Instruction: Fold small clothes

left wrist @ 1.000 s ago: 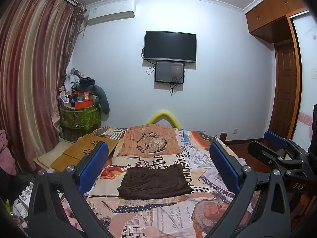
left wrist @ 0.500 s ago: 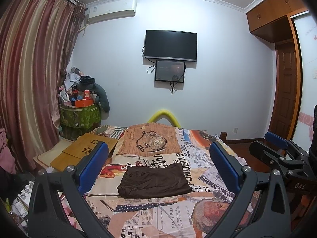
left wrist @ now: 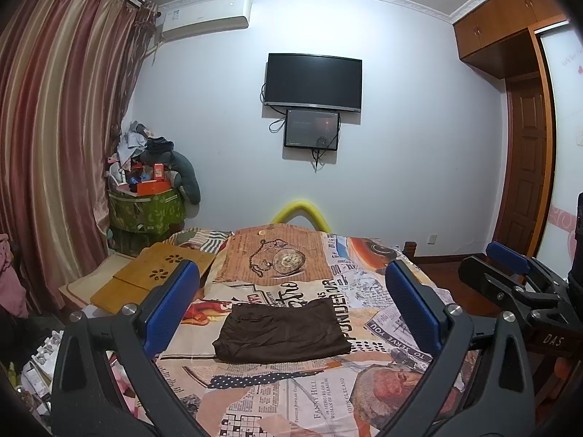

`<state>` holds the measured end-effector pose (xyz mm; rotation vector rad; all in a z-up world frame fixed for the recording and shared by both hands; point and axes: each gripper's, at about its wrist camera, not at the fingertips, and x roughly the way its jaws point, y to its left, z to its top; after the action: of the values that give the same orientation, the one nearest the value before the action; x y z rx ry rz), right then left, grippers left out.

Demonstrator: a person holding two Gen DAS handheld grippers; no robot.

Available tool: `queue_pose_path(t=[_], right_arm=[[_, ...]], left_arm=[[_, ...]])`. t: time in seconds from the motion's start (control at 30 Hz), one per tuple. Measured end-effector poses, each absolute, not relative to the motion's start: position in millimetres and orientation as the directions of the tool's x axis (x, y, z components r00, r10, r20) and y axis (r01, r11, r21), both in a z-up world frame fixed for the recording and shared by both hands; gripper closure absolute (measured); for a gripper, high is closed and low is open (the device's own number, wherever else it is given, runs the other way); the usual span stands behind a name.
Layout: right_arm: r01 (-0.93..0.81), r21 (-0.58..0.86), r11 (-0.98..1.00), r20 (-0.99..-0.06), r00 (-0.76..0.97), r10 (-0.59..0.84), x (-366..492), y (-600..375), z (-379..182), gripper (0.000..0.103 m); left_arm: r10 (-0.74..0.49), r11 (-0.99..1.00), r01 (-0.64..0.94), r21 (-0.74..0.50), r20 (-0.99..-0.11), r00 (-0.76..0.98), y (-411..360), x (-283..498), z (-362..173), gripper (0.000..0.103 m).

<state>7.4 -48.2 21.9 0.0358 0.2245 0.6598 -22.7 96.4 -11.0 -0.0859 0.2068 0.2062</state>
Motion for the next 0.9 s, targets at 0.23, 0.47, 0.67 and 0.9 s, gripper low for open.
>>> queue_pose_path(t=[0.23,0.47,0.67,0.9], right_arm=[[-0.601,0.107,0.792,-0.203,0.766,0.610,6.9,-46.0,22.1,0.000],[-0.601,0.108,0.792,-0.203,0.767,0.609,7.0,-45.7,22.2,0.000],[-0.599,0.112,0.793,-0.205,0.767,0.608,6.0,-44.8,22.6,0.000],[-0.595,0.116,0.795,-0.202,0.770,0.606,3.9,-44.1,22.5,0.000]], left_arm=[[0.190,0.976,-0.208,-0.067,-0.212,0.959,97.1,-22.6,-11.3,0.000],[0.176,0.978,-0.196,-0.075,-0.214,0.961,98.8,-23.3,-11.4,0.000],[0.144,0.983,-0.166,-0.083,-0.224,0.964,100.4,-20.8,-13.3,0.000],[0.132,0.983,-0.158,-0.093,-0.236,0.963,103.9,-18.8,-13.9,0.000]])
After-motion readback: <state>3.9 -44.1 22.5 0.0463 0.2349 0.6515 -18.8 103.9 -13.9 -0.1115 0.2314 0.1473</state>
